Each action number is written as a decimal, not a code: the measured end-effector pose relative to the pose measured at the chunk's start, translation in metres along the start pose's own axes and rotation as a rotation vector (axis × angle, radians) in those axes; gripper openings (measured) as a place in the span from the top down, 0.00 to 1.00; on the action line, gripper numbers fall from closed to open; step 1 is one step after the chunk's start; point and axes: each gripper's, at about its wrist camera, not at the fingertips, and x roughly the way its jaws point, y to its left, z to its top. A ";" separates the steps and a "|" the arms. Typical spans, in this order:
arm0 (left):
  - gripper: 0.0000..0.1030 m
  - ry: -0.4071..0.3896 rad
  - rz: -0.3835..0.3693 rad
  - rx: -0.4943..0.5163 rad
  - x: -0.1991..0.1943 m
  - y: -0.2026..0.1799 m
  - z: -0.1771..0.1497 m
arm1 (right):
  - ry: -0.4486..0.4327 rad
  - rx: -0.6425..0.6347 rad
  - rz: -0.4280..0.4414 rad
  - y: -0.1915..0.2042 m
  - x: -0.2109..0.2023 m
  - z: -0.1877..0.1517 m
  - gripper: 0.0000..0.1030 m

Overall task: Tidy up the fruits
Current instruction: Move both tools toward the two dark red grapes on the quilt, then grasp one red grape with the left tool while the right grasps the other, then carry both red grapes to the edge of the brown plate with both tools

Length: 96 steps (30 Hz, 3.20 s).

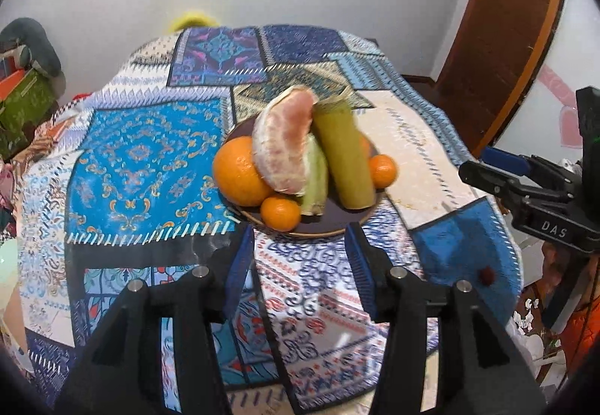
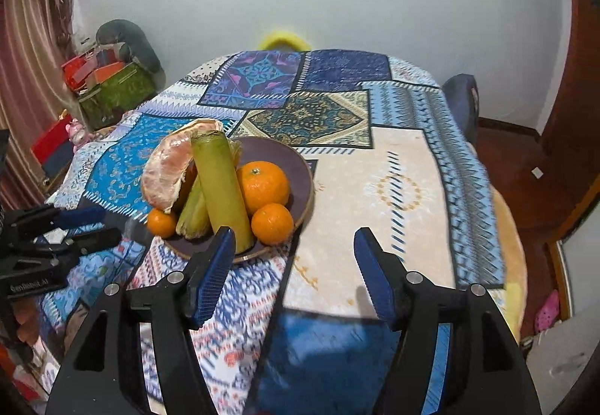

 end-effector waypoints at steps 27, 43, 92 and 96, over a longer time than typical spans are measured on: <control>0.51 0.155 -0.203 0.267 -0.001 -0.148 -0.053 | 0.013 -0.004 -0.140 -0.033 -0.099 -0.093 0.40; 0.63 0.294 -0.181 0.335 0.058 -0.170 -0.078 | 0.157 0.022 -0.019 -0.046 -0.044 -0.131 0.66; 0.81 0.107 -0.073 0.130 0.019 -0.070 -0.016 | 0.067 -0.051 0.046 -0.002 -0.030 -0.068 0.83; 0.81 0.080 -0.049 0.105 0.012 -0.052 -0.008 | 0.043 -0.079 0.070 0.014 -0.024 -0.053 0.83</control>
